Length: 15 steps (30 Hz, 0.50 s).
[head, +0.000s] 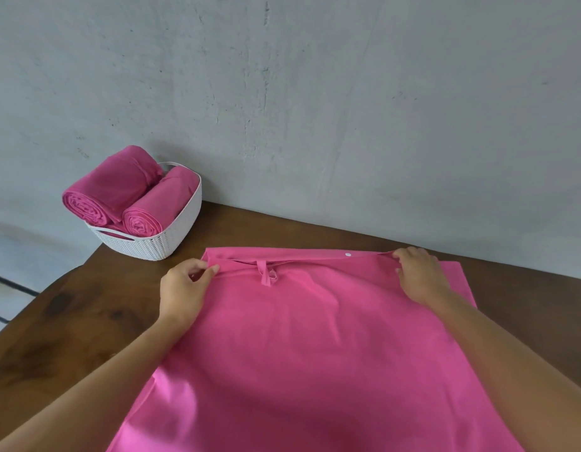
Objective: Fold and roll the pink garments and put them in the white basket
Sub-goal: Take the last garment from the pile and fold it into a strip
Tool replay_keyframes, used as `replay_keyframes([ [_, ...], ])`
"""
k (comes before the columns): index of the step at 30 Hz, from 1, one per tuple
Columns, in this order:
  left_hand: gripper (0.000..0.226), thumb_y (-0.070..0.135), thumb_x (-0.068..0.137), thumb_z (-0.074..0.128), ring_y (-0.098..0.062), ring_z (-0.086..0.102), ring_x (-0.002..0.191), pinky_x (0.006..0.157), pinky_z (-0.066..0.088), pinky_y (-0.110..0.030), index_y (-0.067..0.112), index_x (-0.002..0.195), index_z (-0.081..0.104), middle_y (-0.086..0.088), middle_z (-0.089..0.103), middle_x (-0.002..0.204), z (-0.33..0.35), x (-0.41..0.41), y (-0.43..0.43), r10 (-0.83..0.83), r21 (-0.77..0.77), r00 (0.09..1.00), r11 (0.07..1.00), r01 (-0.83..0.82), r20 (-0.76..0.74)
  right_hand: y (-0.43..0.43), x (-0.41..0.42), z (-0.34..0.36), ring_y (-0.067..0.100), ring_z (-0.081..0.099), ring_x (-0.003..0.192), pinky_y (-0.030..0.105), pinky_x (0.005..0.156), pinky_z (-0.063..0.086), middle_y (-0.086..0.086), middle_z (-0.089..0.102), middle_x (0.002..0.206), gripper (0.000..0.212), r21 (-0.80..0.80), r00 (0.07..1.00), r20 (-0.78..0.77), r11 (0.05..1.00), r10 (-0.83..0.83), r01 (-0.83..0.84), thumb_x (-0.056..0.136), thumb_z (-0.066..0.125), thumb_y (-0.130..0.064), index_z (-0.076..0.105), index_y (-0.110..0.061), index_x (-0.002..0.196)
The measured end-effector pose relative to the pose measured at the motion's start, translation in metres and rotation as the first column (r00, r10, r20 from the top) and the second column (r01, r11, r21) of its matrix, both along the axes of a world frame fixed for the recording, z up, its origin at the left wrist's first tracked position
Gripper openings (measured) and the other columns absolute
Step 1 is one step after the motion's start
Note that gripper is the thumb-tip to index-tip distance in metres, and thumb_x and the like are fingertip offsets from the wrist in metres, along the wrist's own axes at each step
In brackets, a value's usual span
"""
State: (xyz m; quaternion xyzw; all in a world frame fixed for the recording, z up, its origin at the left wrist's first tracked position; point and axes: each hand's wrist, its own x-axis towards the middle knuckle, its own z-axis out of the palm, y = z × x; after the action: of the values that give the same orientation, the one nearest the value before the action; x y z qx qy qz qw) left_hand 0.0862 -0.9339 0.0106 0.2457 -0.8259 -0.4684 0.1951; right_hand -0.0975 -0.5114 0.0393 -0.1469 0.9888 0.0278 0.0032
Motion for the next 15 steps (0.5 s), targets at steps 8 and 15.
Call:
replay_keyframes([
  [8,0.018,0.026,0.091,0.074,-0.013,0.062,0.082,0.076,0.042,-0.030,0.018,0.076,0.068,0.009,0.068,0.082,-0.004,0.000,0.004,0.019,-0.079,1.000,0.997,-0.020,-0.011,0.001,0.036,-0.001,0.027,0.059,0.088,0.044,0.086,0.043,0.002,0.061,0.088,0.004,-0.123,0.984,-0.175,0.992,-0.025,0.003,0.092,0.067,-0.013,0.067,-0.015,0.090],
  [15,0.017,0.027,0.091,0.074,-0.012,0.063,0.081,0.076,0.042,-0.029,0.015,0.080,0.072,0.007,0.069,0.082,-0.007,0.002,0.003,-0.005,-0.082,1.000,0.997,0.003,-0.024,0.003,0.138,-0.012,0.023,0.059,0.077,0.040,0.073,0.048,-0.003,0.060,0.083,0.008,-0.244,0.956,-0.288,0.962,0.051,-0.124,0.086,0.071,-0.007,0.070,-0.014,0.086],
])
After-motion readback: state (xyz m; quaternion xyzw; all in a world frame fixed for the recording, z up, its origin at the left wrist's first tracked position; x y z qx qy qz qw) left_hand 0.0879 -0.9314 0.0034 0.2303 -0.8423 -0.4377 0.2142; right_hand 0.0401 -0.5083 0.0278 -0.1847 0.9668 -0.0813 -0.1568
